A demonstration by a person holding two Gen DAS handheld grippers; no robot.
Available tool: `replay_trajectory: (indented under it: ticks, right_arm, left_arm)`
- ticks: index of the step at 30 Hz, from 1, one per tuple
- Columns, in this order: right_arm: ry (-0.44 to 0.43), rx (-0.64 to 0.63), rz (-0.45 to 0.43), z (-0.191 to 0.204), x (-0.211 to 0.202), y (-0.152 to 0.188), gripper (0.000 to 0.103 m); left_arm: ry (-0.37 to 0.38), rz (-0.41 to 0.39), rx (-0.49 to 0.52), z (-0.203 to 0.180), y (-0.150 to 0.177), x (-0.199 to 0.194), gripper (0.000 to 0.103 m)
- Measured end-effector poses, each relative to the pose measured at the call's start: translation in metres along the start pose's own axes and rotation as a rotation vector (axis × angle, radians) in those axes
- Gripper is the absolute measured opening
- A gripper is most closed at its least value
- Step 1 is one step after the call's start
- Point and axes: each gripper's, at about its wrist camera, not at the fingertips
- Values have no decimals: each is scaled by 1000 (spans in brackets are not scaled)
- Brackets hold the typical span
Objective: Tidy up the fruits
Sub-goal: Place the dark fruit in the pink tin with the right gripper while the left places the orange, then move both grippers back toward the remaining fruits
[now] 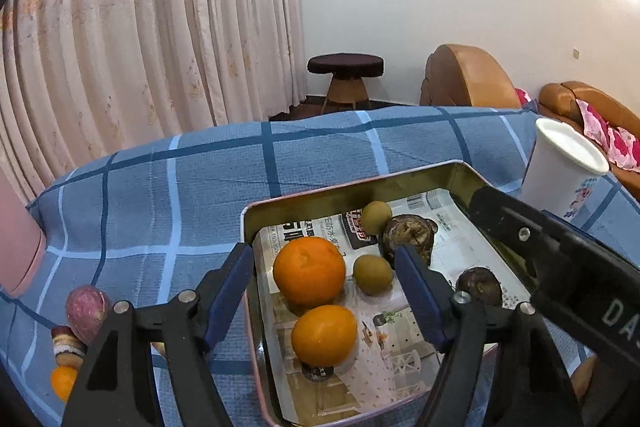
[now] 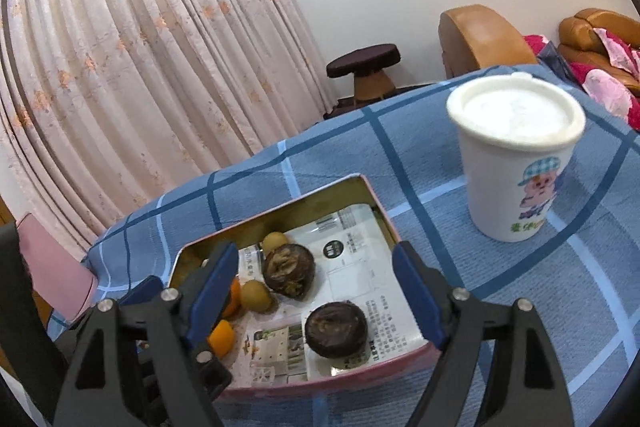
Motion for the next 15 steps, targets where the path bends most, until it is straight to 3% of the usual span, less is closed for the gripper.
replay_trajectory:
  ticks: [2,9,14,15]
  right_arm:
    - [4,-3,-7,-1,-1,1,83]
    - [49,-120,-31,20,-3,8,66]
    - [34,-200,-37,41,-5,18,63]
    - [25,-207,-33,44,-5,20,59]
  left_arm:
    - [-10,-21,-4,3,1,-5,75]
    - [-41,-37,17,16,8,-15,75]
    - [-64,-24,9,34,16,-18,75]
    - [-71,-22,5,38,18,-19,75]
Point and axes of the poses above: each gripper's, at about its wrist camera, not at the fingertips, and x roughly the way its jaws point, z to its left, y to its underside, and after that the axes turned 7 degrees about z, right-handed
